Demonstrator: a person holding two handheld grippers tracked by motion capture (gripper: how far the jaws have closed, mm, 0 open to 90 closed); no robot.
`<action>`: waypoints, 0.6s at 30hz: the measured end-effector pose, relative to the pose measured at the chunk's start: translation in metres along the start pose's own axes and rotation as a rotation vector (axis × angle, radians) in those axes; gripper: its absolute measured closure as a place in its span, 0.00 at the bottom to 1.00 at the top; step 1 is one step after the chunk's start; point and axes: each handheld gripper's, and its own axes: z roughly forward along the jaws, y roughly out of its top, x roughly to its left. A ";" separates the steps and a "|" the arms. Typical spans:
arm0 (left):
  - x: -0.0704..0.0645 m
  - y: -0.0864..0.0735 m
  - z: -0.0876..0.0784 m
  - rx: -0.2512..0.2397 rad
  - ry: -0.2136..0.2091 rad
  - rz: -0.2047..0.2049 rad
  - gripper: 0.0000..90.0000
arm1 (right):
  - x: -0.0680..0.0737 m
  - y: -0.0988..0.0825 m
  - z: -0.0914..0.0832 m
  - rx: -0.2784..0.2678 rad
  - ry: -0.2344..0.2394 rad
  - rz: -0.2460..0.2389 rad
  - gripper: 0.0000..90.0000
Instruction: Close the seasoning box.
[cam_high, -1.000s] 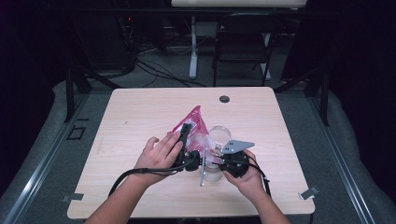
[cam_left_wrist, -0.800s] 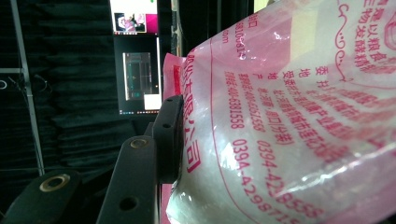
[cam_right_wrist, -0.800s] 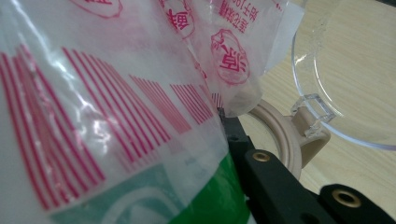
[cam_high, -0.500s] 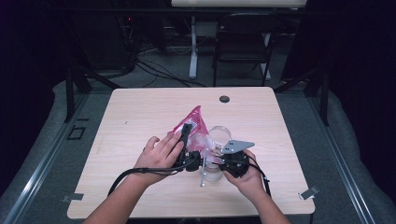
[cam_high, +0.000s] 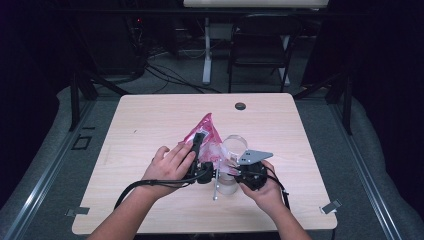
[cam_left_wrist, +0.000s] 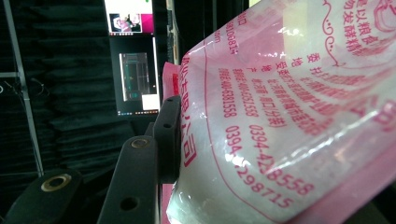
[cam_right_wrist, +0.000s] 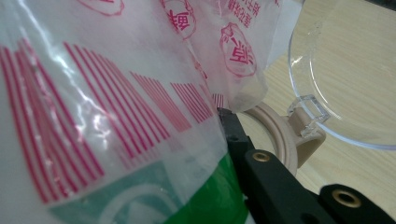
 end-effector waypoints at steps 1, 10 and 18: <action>0.000 0.000 0.000 0.000 0.000 0.000 0.68 | 0.000 0.000 0.000 0.000 0.000 0.000 1.00; 0.001 -0.002 0.000 0.000 0.000 -0.001 0.68 | 0.000 0.000 -0.001 -0.005 -0.003 0.000 1.00; 0.002 -0.003 0.000 0.001 0.000 -0.004 0.68 | 0.000 0.000 -0.002 -0.003 0.000 -0.001 1.00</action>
